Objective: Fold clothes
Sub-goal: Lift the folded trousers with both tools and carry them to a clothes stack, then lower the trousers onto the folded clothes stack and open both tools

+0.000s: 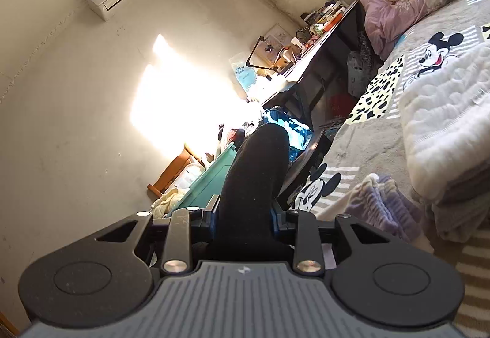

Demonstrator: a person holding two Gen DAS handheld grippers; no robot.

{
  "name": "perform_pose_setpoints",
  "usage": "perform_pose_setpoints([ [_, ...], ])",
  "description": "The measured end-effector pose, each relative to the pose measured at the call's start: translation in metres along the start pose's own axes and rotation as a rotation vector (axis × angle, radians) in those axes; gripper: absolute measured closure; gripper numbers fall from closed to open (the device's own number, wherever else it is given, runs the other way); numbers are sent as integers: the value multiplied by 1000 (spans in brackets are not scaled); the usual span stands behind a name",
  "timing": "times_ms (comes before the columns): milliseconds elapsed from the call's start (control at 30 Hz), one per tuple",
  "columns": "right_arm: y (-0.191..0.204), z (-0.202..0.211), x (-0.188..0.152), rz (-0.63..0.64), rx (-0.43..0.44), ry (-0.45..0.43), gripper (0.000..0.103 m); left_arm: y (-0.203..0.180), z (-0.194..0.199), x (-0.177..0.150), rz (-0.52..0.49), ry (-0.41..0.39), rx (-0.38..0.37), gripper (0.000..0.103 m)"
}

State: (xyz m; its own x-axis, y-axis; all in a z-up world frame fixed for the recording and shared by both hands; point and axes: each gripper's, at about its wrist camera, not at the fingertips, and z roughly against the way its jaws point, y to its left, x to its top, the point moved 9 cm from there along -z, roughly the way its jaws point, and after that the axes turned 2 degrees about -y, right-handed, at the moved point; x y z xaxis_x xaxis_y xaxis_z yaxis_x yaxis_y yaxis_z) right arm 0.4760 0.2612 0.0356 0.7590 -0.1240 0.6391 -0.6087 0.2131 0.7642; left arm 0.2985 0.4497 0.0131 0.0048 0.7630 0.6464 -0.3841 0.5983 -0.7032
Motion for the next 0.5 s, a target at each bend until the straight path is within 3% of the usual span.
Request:
perform_pose_setpoints([
  [33, -8, -9, 1, 47, -60, 11, 70, 5, -15, -5, -36, 38, 48, 35],
  [100, -32, -25, 0, 215, -276, 49, 57, 12, -25, -28, -112, 103, 99, 33],
  [167, -49, -32, -2, 369, -441, 70, 56, 16, -25, -47, -175, 134, 118, 33],
  [333, -40, 0, -37, 452, -409, 28, 57, 0, 5, -67, -278, 78, 77, 33],
  [500, -39, 48, -76, 340, -379, 0, 56, -16, 34, -87, -368, 32, 39, 21],
])
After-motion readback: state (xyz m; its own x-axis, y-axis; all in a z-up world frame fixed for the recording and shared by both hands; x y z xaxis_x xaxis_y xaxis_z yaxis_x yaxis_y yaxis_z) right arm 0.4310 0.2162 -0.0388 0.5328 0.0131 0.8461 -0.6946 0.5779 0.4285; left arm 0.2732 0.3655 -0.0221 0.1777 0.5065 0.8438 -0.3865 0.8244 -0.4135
